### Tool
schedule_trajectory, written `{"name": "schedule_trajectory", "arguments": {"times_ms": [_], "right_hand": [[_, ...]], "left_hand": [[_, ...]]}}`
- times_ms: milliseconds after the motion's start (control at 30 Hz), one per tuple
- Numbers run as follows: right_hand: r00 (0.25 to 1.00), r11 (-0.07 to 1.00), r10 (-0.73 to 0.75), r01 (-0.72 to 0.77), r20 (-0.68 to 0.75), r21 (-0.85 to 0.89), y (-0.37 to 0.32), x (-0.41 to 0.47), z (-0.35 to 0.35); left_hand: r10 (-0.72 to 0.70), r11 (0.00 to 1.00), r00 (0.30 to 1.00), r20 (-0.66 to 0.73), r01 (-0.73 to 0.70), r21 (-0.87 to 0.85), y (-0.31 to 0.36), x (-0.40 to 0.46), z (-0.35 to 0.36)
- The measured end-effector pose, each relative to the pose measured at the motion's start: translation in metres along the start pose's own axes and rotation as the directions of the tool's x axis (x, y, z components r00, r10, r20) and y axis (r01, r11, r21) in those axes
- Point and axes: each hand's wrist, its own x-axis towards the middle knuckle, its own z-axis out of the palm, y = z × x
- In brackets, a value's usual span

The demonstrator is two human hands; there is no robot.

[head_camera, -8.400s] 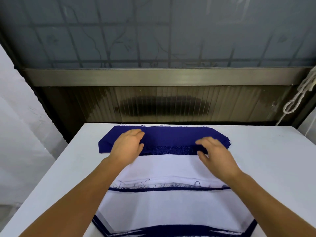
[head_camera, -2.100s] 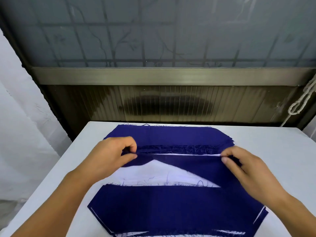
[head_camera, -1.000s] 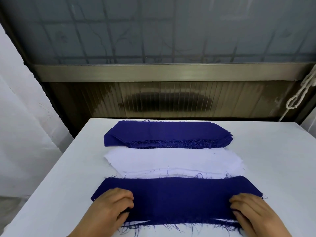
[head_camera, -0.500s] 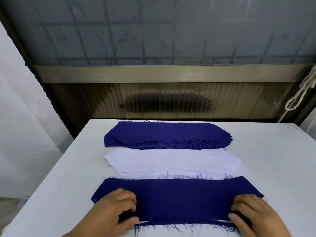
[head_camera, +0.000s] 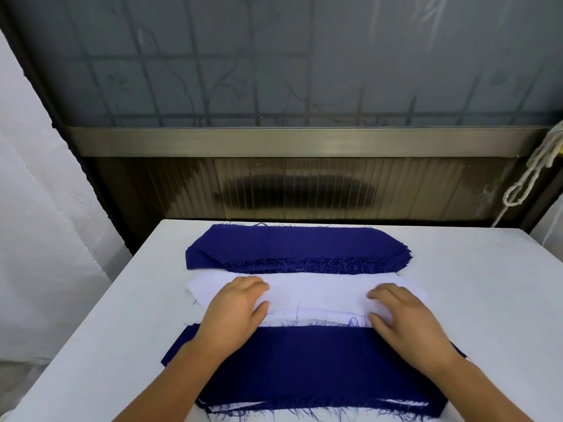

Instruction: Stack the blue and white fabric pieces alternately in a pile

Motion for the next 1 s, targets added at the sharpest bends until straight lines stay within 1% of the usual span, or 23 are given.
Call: {"name": "schedule_trajectory", "arguments": {"times_ms": [67, 100, 167, 367, 567, 800, 933, 1000], "right_hand": [[0.994, 0.999, -0.026, 0.023, 0.104, 0.03, 0.0, 0.011, 0.011], [0.991, 0.999, -0.034, 0.029, 0.126, 0.038, 0.001, 0.013, 0.016], [0.994, 0.998, -0.025, 0.018, 0.102, 0.067, 0.003, 0.01, 0.022], [0.999, 0.993, -0.027, 0.03, -0.028, 0.115, 0.006, 0.003, 0.027], [0.99, 0.995, -0.074, 0.082, -0.12, 0.061, 0.006, 0.004, 0.029], [0.98, 0.991, -0.093, 0.109, -0.177, 0.083, 0.008, 0.005, 0.028], [0.985, 0.992, -0.066, 0.081, -0.159, 0.093, 0.007, 0.003, 0.027], [0.988, 0.991, -0.052, 0.068, -0.142, 0.112, 0.006, 0.003, 0.026]], "left_hand": [[-0.007, 1.0, 0.998, 0.065, 0.009, -0.025, 0.0, 0.01, 0.014], [-0.019, 0.999, 0.994, 0.104, 0.022, -0.036, -0.001, 0.01, 0.021], [-0.015, 1.0, 0.99, 0.14, 0.018, -0.022, -0.005, 0.003, 0.033], [0.042, 0.999, 0.999, 0.002, -0.042, -0.005, -0.005, -0.01, 0.034], [0.125, 0.992, 0.985, -0.116, -0.127, -0.009, -0.004, -0.01, 0.032], [0.187, 0.982, 0.971, -0.146, -0.187, 0.016, -0.002, -0.011, 0.03], [0.202, 0.979, 0.966, -0.161, -0.203, 0.015, -0.001, -0.012, 0.028], [0.18, 0.983, 0.971, -0.159, -0.183, -0.005, 0.0, -0.013, 0.028]]}}
